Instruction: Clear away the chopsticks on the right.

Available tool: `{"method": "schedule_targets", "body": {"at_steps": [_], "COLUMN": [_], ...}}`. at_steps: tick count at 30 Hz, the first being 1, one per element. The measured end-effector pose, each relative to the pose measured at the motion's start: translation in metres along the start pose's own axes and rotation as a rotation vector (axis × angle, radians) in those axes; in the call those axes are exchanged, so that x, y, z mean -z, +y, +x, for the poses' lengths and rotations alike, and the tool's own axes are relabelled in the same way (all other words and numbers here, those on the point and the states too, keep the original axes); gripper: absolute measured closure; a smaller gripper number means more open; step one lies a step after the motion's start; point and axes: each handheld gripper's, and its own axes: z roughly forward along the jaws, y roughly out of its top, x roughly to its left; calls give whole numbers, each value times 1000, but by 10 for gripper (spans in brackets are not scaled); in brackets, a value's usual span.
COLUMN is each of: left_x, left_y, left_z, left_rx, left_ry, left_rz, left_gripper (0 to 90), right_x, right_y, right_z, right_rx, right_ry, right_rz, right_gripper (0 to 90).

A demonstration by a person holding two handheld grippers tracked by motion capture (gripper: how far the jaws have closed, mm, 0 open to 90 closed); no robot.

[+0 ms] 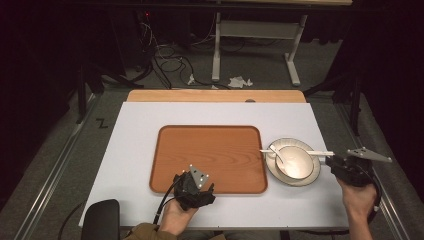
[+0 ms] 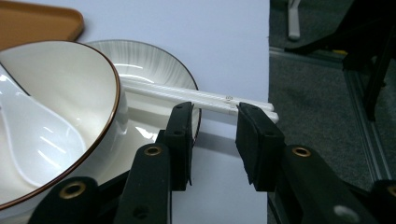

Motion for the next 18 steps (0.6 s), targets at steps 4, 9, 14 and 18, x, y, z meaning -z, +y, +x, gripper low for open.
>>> {"method": "schedule_targets", "body": {"at_steps": [4, 9, 14, 18], "left_x": [3, 10, 14, 13], "left_y": [-5, -12, -18, -20], "left_z": [2, 6, 9, 8], "left_rx": [21, 38, 56, 54], "left_ry": [12, 34, 57, 62], "left_rz": [9, 13, 28, 33], "left_gripper": [210, 210, 211, 211], "right_x": [-9, -26, -36, -41], "right_y": [7, 20, 28, 30], "right_z": [1, 4, 3, 2], "right_rx": [23, 80, 93, 95], "right_ry": [12, 17, 36, 47], "right_rz": [23, 40, 55, 62], "right_gripper": [704, 739, 757, 756]}}
